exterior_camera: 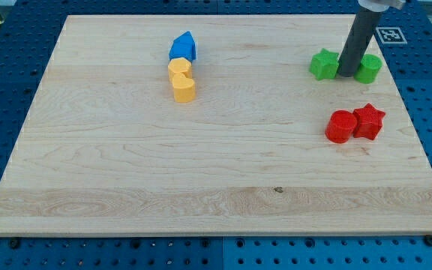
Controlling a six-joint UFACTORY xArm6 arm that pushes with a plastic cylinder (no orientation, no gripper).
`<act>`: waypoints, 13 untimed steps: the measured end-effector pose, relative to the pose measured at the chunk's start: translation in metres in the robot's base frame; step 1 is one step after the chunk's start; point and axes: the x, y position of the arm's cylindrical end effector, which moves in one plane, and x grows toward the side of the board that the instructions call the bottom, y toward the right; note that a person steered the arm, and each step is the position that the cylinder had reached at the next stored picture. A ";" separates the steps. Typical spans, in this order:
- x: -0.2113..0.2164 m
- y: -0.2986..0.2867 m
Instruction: Slide the green star to the left of red circle
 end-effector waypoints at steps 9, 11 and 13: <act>-0.004 -0.115; -0.023 -0.111; 0.008 -0.090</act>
